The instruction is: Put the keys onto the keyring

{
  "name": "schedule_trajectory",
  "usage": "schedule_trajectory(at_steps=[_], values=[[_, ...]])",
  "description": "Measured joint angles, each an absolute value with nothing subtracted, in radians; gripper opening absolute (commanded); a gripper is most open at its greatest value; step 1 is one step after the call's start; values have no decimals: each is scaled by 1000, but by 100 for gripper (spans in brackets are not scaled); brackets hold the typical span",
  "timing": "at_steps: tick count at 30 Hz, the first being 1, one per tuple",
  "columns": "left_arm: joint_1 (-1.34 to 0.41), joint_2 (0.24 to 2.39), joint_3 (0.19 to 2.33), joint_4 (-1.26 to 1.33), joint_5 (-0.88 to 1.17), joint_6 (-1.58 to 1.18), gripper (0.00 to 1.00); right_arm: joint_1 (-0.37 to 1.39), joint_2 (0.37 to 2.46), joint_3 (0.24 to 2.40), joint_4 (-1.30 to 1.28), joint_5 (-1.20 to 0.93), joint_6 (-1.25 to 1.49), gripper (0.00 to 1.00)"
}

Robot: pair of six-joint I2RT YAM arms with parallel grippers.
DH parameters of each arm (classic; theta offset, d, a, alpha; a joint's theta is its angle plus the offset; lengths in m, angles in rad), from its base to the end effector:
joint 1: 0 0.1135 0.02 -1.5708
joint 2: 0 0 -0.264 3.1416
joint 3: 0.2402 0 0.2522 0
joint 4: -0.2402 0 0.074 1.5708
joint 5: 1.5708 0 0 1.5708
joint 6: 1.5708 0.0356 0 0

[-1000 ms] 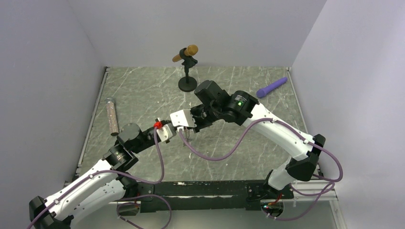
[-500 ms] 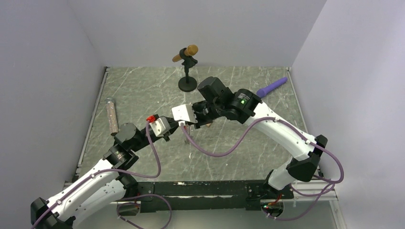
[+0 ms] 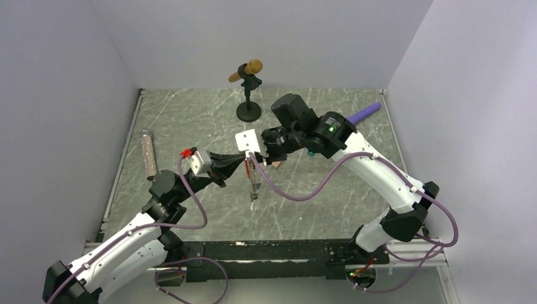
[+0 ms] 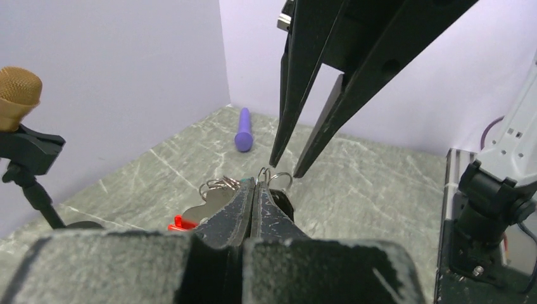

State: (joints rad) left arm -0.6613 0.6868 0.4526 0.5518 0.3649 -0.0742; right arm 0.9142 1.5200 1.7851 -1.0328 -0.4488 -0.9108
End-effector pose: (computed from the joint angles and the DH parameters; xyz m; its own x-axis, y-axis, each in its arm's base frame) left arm 0.1263 -0.1144 0.3159 0.1834 -0.2305 -0.9556 0.8572 0.5134 0.0407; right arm 0.1731 0.2499 0.4256 0.4544 -0.5764 -0.6792 -0.8893 -0.2490 -0.3837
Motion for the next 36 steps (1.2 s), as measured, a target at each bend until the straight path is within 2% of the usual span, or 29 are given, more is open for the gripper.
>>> schedule_trajectory(at_steps=[4,9,14,19,21,36], values=[[-661,698,395,667,338,-173,0,846,1515,1806,-1060,-545,-886,43],[-659,747,379,781,331,-274,0,746,1482,1819,-1060,-657,-820,47],[-657,818,374,934,339,-358,0,720,1447,1816,-1008,-741,-710,41],[-656,858,346,1042,343,-399,0,720,1446,1792,-925,-800,-577,27],[-656,862,343,1063,345,-406,0,718,1446,1781,-897,-813,-527,25],[-656,885,342,1141,403,-401,0,699,1487,1739,-791,-870,-350,24]])
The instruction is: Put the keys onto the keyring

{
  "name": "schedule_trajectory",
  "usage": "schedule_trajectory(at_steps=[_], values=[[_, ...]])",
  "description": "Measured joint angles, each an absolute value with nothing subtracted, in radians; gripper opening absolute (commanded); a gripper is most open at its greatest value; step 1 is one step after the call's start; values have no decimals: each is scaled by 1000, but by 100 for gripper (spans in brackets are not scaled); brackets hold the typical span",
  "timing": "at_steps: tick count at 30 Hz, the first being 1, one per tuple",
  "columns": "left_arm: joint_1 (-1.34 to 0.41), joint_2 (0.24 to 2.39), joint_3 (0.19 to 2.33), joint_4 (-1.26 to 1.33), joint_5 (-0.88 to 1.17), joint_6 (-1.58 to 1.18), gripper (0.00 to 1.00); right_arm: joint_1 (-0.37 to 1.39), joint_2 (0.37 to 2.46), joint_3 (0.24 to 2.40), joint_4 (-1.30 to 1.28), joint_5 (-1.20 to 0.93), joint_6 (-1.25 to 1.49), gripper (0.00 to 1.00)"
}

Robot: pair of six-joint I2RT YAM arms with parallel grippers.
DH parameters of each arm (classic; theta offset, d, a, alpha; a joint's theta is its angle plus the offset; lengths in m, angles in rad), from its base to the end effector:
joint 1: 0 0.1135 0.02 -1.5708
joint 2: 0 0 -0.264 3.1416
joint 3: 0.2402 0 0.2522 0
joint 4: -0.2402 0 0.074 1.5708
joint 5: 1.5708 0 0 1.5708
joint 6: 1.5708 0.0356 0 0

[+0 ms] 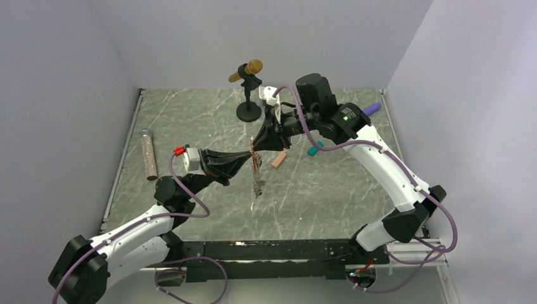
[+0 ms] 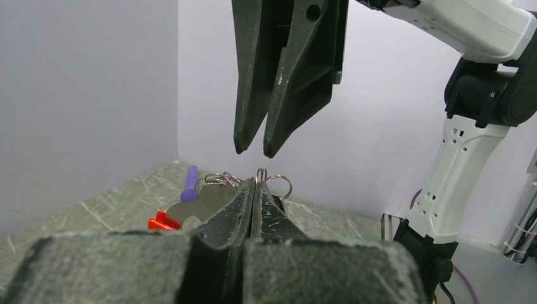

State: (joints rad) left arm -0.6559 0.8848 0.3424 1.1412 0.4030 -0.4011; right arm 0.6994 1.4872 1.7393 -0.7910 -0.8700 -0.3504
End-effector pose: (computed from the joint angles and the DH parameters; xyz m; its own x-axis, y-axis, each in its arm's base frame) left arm 0.1355 -0.1219 0.3029 0.0920 -0.5240 -0.8468 0.9272 0.3550 -0.1190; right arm 0.2147 0.2162 0.4460 -0.0540 -0.3347 -0.9408 -0.9962 -0.0466 0.0738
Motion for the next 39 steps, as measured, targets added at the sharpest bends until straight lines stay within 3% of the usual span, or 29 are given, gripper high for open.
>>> schedule_trajectory(at_steps=[12,25,39], values=[[-656,899,342,1148,403,-394,0,697,1489,1718,-792,-926,-356,29],[-655,899,342,1148,403,-387,0,672,1489,1695,-794,-922,-356,20],[-654,901,342,1148,403,-387,0,668,1489,1681,-794,-959,-356,20]])
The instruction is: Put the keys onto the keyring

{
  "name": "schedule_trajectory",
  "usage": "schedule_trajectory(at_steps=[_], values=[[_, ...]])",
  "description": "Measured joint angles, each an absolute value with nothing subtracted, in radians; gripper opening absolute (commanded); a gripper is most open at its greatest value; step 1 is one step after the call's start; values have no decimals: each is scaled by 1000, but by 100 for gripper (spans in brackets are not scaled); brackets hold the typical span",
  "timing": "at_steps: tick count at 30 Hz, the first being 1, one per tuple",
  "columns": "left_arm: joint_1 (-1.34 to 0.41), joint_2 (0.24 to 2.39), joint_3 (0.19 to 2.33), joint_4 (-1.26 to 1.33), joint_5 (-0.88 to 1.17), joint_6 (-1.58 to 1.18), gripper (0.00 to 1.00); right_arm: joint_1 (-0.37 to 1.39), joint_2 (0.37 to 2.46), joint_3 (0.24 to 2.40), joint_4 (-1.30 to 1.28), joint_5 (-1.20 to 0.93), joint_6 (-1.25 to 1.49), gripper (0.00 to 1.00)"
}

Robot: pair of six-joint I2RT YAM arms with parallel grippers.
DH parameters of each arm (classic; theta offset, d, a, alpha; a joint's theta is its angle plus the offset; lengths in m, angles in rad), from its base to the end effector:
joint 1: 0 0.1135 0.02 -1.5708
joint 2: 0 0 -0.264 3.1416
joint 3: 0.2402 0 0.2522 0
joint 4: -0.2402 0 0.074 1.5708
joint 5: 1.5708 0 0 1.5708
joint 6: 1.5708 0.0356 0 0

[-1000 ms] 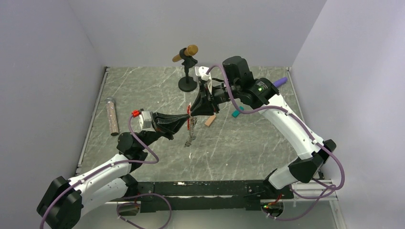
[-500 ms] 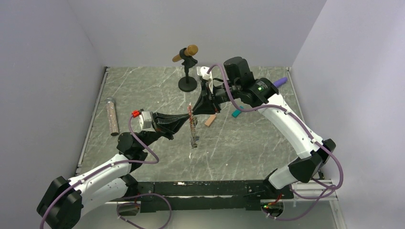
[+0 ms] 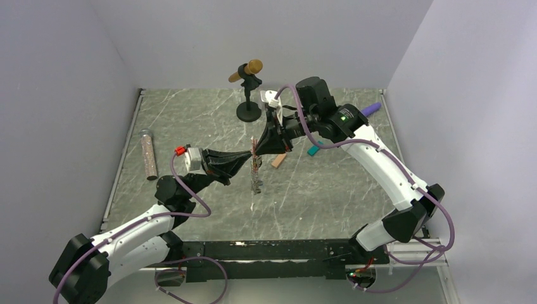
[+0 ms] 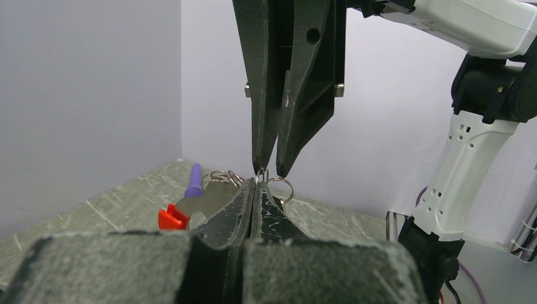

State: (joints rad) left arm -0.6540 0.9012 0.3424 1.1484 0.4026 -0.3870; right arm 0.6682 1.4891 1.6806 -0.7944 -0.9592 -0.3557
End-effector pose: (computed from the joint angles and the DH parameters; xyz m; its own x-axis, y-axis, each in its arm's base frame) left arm 0.1378 -0.1232 0.3009 0.0999 -0.5141 -0.8519 0.9242 0.3651 -0.1119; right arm 0.2216 0.2120 0.4286 -0.1090 -0.3408 -0.9338 -0.9847 -0.0915 0.1483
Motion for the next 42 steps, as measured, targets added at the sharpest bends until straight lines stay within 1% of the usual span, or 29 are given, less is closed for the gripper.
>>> schedule_trajectory(at_steps=[5,14,20,21,24,34,36,38,42], values=[[-654,901,342,1148,403,-387,0,668,1489,1674,-793,-975,-355,19],[-654,906,342,1160,404,-390,0,668,1489,1672,-792,-979,-345,12],[-654,921,342,1175,406,-392,0,670,1494,1672,-792,-979,-339,10],[-654,923,342,1177,406,-393,0,670,1495,1672,-792,-979,-339,8],[-653,927,342,1179,406,-399,0,671,1497,1672,-793,-979,-337,0],[-651,927,342,1177,415,-405,0,671,1502,1680,-814,-982,-373,0],[-651,925,342,1172,419,-401,5,671,1506,1689,-826,-982,-386,0],[-651,918,343,1155,426,-392,13,672,1507,1690,-836,-982,-396,0],[-650,882,354,1077,457,-353,24,674,1511,1690,-858,-977,-413,0]])
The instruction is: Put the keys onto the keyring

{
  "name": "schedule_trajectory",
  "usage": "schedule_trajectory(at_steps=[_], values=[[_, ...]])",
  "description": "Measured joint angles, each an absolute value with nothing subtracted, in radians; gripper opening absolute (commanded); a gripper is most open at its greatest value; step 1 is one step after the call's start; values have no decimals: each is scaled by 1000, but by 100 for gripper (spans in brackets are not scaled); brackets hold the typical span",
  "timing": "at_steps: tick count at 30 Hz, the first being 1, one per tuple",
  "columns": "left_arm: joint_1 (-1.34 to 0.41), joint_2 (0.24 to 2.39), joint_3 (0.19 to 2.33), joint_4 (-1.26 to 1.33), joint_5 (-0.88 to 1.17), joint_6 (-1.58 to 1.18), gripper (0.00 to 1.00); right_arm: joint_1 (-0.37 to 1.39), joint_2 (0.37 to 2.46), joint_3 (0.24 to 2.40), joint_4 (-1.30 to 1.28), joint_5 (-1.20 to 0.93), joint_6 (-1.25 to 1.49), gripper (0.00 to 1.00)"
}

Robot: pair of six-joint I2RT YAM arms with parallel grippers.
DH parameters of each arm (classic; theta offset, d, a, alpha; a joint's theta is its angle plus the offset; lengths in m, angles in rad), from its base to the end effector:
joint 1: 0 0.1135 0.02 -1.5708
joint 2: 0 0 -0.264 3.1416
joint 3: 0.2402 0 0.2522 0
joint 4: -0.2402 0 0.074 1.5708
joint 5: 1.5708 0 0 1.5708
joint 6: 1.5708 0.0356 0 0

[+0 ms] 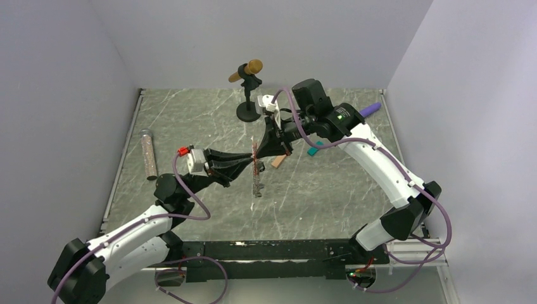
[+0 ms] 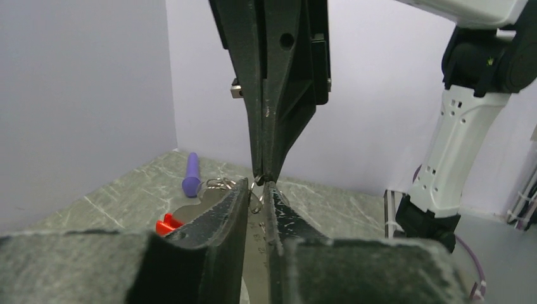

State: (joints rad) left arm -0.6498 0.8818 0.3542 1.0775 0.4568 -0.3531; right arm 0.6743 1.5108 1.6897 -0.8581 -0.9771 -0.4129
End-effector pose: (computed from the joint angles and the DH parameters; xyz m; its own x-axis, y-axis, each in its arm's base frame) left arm 0.1373 -0.1240 0.3012 0.0991 -0.4651 -0.8797 0.9343 0.3477 -0.0785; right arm 0.2219 0.2151 0.4207 -0.1072 -0.3730 -0.9216 -0.9783 -0.1259 0.1647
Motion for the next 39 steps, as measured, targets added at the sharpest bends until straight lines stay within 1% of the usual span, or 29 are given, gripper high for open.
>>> schedule_trajectory(at_steps=[6,10,17,24,31,39], values=[[-637,795,405,877,527,-249,35,676,1512,1690,-892,-962,-448,0],[-624,743,490,642,570,-129,41,676,1512,1690,-915,-937,-480,0],[-618,758,700,228,615,122,39,677,1521,1692,-960,-886,-535,0],[-618,849,835,-38,675,298,38,678,1532,1701,-984,-862,-557,0],[-619,914,916,-181,711,393,35,678,1533,1701,-987,-861,-558,0],[-653,956,961,-229,690,443,33,680,1541,1701,-987,-861,-558,0]])
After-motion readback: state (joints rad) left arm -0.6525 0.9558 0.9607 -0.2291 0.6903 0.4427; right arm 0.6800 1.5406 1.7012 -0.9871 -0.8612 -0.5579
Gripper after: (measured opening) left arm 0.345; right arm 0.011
